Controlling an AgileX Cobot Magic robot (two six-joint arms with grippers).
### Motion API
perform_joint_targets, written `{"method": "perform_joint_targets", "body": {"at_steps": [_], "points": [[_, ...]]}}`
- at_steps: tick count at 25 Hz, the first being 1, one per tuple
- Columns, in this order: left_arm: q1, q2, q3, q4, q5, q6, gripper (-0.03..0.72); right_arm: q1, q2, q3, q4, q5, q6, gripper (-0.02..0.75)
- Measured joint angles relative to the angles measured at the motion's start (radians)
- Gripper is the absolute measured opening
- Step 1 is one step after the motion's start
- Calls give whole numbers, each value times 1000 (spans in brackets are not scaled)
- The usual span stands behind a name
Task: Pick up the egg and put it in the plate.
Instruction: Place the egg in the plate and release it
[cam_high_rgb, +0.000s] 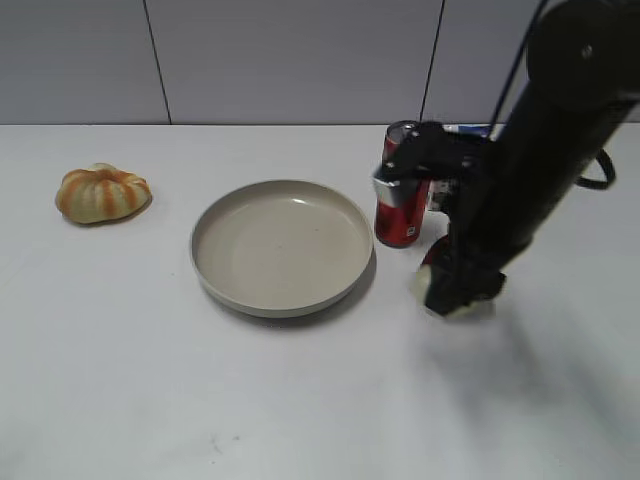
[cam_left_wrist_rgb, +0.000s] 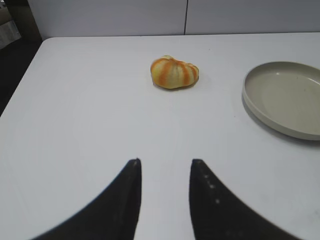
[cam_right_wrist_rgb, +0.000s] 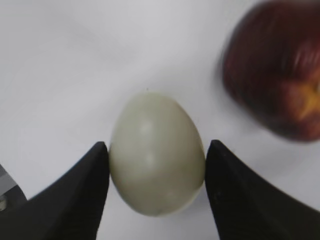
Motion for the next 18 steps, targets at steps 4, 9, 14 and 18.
{"method": "perform_joint_targets", "body": {"at_steps": [4, 9, 14, 18], "points": [[0, 0, 0, 0, 0, 0, 240, 61, 69, -163, 11, -51, 99, 435], [0, 0, 0, 0, 0, 0, 240, 65, 236, -339, 119, -69, 163, 435], [0, 0, 0, 0, 0, 0, 240, 69, 372, -461, 179, -73, 168, 435], [0, 0, 0, 0, 0, 0, 240, 70, 428, -499, 181, -67, 171, 452]]}}
